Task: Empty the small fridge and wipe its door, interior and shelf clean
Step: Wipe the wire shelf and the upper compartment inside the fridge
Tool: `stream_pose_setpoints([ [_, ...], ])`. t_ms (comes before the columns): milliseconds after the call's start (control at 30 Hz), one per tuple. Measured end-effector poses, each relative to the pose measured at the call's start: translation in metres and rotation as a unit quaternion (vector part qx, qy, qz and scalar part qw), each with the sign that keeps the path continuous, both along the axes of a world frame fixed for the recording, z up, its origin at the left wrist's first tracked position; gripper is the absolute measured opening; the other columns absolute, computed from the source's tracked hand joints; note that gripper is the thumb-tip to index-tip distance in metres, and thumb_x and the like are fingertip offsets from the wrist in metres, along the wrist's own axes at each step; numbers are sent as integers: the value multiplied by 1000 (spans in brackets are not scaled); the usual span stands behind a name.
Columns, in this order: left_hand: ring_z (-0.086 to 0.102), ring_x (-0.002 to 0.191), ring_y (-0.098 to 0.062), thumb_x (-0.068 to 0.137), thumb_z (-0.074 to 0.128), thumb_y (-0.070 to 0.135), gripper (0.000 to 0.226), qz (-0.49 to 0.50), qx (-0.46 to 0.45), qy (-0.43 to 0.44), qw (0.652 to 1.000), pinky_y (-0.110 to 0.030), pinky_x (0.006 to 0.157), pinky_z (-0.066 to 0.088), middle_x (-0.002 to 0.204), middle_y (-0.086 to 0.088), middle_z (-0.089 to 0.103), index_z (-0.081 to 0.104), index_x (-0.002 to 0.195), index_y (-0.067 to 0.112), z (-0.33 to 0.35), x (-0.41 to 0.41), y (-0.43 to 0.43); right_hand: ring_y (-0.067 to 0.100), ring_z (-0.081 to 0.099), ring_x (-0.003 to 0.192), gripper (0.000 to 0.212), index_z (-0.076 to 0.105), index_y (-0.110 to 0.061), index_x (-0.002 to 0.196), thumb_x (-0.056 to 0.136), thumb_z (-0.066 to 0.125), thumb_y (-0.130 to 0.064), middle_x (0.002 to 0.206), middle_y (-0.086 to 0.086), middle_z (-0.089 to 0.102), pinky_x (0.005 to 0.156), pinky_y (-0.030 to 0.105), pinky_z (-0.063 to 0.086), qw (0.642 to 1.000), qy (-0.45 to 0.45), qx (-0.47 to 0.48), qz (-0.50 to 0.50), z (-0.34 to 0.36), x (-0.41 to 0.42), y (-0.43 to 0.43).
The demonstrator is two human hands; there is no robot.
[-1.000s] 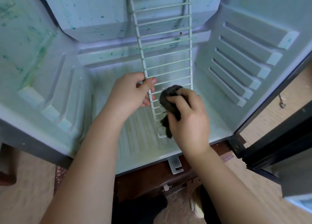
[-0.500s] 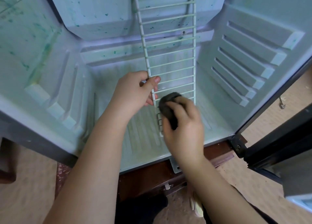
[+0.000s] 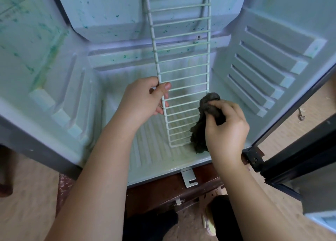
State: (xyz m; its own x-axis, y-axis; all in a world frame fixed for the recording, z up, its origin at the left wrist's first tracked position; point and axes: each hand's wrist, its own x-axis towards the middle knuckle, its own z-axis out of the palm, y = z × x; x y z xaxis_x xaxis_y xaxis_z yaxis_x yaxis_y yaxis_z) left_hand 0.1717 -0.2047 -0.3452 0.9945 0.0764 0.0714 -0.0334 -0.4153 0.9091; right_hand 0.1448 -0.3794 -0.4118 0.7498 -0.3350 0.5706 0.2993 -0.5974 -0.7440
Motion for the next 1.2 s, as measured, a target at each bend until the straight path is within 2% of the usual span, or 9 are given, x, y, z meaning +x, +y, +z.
stream_pose_setpoints([
  [133,67,53,-6,99,54,26,26,-7,1,1,1000,-19,49,52,70,0,66,61,75,21,0,-1,1,20,56,112,19,69,0,100,82,65,5,117,14,60,98,10,37,992,-112,-65,13,13,-1,-5],
  [300,66,51,-5,99,54,25,28,-5,-1,4,1000,-16,46,49,67,1,66,60,72,20,0,0,0,8,49,122,30,65,-7,114,89,67,-23,135,10,55,99,-2,26,994,17,-70,79,-3,1,-6],
  [400,66,50,-6,99,54,25,28,7,11,-5,1000,-17,45,48,67,2,66,59,72,22,-1,-1,0,1,53,107,15,68,-3,99,85,70,-6,118,11,64,92,-3,31,994,-9,-86,61,-11,-1,-8],
  [467,66,50,-6,99,53,24,28,10,17,-12,1000,-17,44,47,67,2,66,59,72,24,-1,-2,-1,8,56,90,14,66,-2,91,79,70,5,98,8,68,80,-3,34,994,0,-98,57,-14,-1,-14],
  [600,67,51,-6,99,54,24,27,17,25,-19,999,-17,44,48,68,1,66,60,73,22,-1,-4,-2,11,52,74,18,63,-4,90,78,67,8,86,2,62,67,10,34,989,79,-101,67,-24,-14,-26],
  [733,68,53,-8,98,54,25,27,17,31,-16,999,-19,47,52,71,-5,69,61,73,18,0,-4,-2,24,62,77,19,67,-6,94,77,70,3,90,5,66,67,11,33,986,111,-117,47,-25,-20,-30],
  [900,69,55,-10,98,54,27,27,15,32,-16,999,-21,50,54,72,-4,69,62,74,17,1,-5,-1,5,54,107,27,68,-10,114,87,67,-9,115,0,60,93,-1,31,995,-24,-71,61,12,3,-13],
  [1033,69,55,-13,98,55,27,28,16,29,-9,999,-20,47,51,69,0,68,61,71,21,0,-4,0,0,55,90,9,71,-8,91,82,72,-5,96,-7,61,83,-1,36,998,-16,-25,60,7,11,-5],
  [1200,70,56,-16,97,55,29,28,17,37,-10,999,-22,50,54,67,-2,70,62,72,19,-2,-2,0,3,56,81,19,68,-7,82,74,69,10,84,-6,60,78,-3,34,995,59,-62,56,-21,-6,-25],
])
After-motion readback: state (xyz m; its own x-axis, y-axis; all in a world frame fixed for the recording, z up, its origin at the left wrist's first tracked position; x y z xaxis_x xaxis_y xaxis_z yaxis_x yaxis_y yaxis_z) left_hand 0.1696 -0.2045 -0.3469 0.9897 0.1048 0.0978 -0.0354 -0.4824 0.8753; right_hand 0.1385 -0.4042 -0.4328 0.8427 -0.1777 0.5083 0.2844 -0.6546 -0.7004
